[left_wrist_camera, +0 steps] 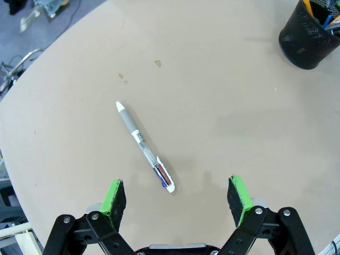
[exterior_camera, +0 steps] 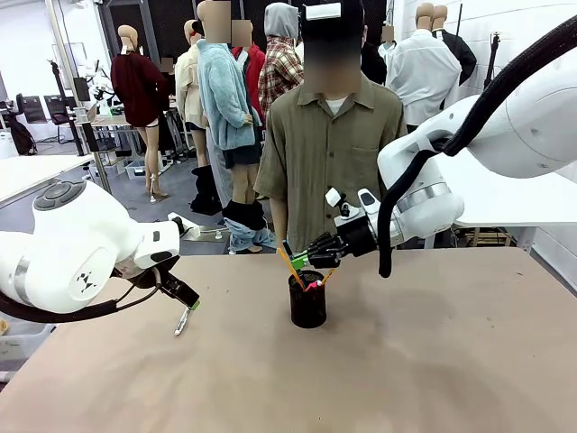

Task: Place the pens into the pen holder.
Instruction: Pick up a writing instrument from the table and place it into the Pen holder.

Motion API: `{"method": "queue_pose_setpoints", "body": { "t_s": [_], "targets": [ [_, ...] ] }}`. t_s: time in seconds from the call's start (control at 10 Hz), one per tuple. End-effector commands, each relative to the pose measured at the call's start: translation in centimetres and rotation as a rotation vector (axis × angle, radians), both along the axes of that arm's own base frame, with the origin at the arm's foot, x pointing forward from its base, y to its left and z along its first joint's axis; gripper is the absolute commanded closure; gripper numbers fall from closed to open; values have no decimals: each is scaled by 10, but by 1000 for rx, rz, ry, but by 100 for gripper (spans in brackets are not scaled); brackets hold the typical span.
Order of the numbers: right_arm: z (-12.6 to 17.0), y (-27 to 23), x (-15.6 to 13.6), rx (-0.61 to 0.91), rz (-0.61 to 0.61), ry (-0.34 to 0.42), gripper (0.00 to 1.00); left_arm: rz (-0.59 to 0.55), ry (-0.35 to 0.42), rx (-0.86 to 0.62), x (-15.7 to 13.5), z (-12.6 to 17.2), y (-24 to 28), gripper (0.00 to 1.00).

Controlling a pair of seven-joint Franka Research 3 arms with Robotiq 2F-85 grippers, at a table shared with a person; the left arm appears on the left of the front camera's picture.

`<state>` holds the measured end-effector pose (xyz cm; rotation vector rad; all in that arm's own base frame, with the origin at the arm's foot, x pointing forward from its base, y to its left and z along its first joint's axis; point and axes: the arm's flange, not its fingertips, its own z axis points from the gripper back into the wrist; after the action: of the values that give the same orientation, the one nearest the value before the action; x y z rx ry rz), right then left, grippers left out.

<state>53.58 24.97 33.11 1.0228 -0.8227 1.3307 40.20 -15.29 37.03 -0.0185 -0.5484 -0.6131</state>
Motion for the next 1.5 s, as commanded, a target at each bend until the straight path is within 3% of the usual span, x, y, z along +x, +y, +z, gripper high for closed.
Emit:
{"method": "queue_pose_setpoints", "body": {
  "t_s": [0.0,0.2,0.9,1.2,1.4],
  "targets": [
    [2,6,8,-49,2,11,64,4,-1,-4,0,1,2,0],
    [3,1,7,-45,-4,3,28,4,-1,-4,0,1,2,0],
    [53,-91,-21,63,-127,-125,28,4,-1,-4,0,1,2,0],
    [68,-152,-31,38,-277,-134,28,4,-1,-4,0,1,2,0],
    [74,-198,-45,-29,-449,-72,28,4,-1,-4,0,1,2,0]
  ]
}}
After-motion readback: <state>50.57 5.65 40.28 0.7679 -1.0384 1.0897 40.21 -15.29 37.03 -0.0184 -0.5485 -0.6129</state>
